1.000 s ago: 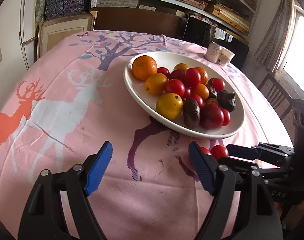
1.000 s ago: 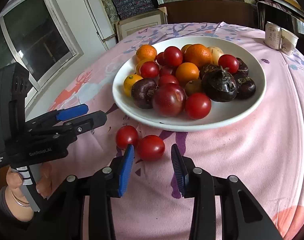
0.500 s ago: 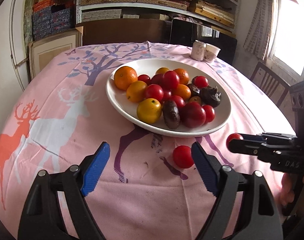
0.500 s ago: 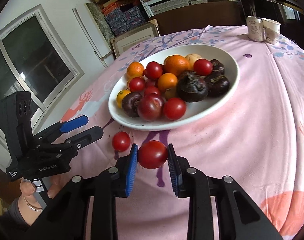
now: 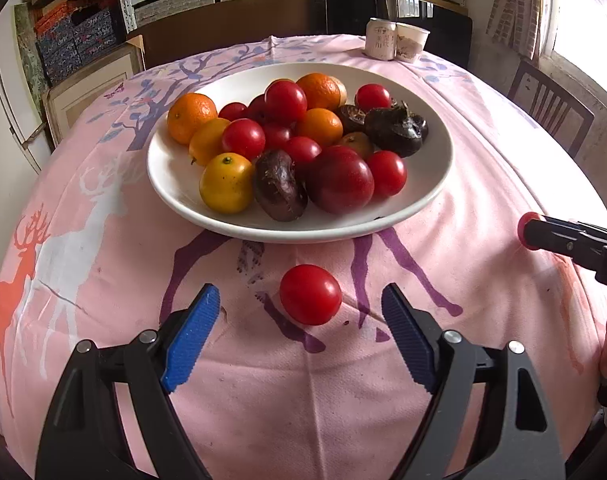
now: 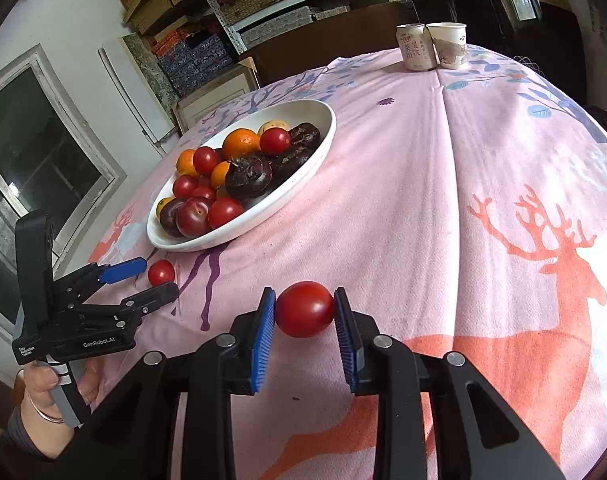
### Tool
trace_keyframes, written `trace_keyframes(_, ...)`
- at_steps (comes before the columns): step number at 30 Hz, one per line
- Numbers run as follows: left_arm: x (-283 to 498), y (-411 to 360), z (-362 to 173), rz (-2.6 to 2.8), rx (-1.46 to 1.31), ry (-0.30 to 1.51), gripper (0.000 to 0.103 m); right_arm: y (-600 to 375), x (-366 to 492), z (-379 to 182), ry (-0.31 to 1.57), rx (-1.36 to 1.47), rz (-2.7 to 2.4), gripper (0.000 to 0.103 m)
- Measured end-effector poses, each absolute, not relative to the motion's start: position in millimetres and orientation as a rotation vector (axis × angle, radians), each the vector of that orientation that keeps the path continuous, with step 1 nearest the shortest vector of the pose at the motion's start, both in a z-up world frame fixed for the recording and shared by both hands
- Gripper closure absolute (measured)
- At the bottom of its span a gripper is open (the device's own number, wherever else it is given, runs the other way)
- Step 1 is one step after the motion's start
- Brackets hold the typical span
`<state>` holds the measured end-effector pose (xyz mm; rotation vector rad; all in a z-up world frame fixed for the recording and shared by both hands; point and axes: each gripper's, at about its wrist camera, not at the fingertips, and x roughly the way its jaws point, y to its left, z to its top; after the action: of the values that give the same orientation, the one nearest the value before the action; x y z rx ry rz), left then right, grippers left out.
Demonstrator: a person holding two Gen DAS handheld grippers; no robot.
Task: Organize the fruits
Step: 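Grasp a red tomato with the right tool while the left tool grasps another red tomato, then carry both red tomatoes over the white plate and open both tools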
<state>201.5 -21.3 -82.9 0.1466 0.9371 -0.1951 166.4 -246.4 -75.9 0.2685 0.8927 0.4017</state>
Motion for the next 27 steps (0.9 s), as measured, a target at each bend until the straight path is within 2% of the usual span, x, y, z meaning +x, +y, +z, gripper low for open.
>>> trace_keyframes(3,205,-22,-87,-0.185,0.148,0.964,0.023,-246,165,-76,0.894,0.266,0.409,0.073)
trace_keyframes(5,207,-21,-89,-0.192,0.137,0.974,0.028,-248,165,-78,0.899,0.276,0.411,0.073)
trace_keyframes(7,206,-20,-88,-0.197,0.13,0.966,0.043,-250,166,-78,0.902,0.291,0.412,0.073)
trace_keyframes(13,204,-24,-86,-0.213,0.126,0.955,0.063,-249,165,-79,0.903,0.289,0.412,0.073)
trace_keyframes(19,200,-23,-84,-0.224,0.1,0.955,0.069,-250,165,-79,0.904,0.293,0.413,0.073)
trace_keyframes(27,195,-16,-83,-0.231,0.082,0.958,0.069,-249,165,-80,0.908,0.292,0.418,0.073)
